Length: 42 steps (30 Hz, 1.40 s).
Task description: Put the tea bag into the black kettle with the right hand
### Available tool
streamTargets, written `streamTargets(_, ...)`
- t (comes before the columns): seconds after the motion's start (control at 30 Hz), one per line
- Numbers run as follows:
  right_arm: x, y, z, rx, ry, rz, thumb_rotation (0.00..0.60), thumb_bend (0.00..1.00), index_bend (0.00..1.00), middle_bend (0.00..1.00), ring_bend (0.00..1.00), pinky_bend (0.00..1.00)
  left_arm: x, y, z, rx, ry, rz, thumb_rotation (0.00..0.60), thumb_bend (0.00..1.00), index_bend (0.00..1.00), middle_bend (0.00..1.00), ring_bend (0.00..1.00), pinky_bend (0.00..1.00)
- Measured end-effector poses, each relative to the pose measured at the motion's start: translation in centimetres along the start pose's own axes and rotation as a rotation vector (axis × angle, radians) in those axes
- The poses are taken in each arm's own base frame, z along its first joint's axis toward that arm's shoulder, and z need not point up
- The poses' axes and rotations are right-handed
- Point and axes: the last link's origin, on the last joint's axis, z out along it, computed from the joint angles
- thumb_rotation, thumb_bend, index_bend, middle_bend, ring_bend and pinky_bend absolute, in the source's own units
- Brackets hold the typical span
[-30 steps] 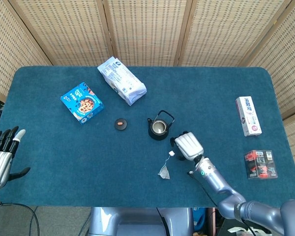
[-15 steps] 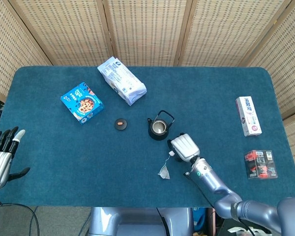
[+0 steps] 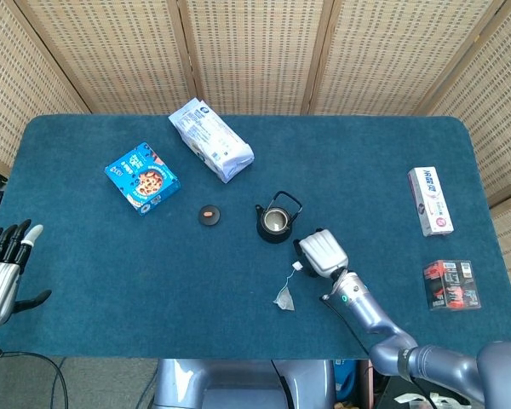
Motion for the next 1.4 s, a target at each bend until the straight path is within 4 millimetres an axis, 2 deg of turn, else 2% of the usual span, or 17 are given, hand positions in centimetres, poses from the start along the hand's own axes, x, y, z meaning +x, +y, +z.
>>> streamTargets(1.4,-0.9,-1.1,0.2,-0.013,-0.050,-0.039,0.600,0.40,0.55,0.70,0.61,0.48,-0.4,-0.4,0.2,0.000,-0.012,-0.008,0.600,0.07,0.00,0.00,0.00,0.00)
